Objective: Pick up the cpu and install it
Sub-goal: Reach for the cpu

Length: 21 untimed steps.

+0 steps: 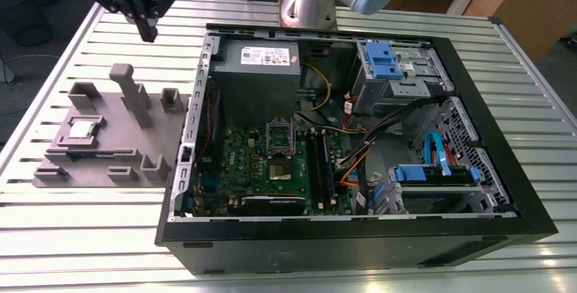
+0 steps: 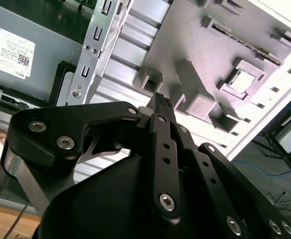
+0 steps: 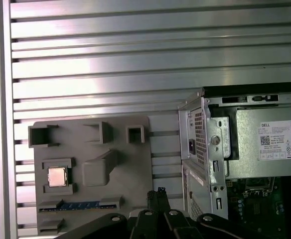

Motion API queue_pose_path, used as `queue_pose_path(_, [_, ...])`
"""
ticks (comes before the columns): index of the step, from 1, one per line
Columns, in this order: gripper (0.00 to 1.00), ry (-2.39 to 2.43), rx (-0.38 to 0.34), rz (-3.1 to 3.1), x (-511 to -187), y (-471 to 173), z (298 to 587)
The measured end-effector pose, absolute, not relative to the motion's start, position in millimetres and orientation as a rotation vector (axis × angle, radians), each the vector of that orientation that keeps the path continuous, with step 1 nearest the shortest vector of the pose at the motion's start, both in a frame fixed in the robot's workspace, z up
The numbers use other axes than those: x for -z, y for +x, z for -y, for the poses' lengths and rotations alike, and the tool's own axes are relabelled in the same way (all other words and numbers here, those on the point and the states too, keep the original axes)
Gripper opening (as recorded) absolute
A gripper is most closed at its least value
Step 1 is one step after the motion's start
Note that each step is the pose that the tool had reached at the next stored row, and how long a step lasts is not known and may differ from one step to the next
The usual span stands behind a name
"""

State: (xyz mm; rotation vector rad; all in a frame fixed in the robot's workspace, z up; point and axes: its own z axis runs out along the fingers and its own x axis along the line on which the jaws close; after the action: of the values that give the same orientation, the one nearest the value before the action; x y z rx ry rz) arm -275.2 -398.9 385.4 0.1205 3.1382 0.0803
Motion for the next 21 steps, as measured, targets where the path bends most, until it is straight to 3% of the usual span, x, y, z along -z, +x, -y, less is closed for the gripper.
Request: queue_pose_path(21, [0.1,0.12,-0.08,-3.138,-385.4,-279.9,399.0])
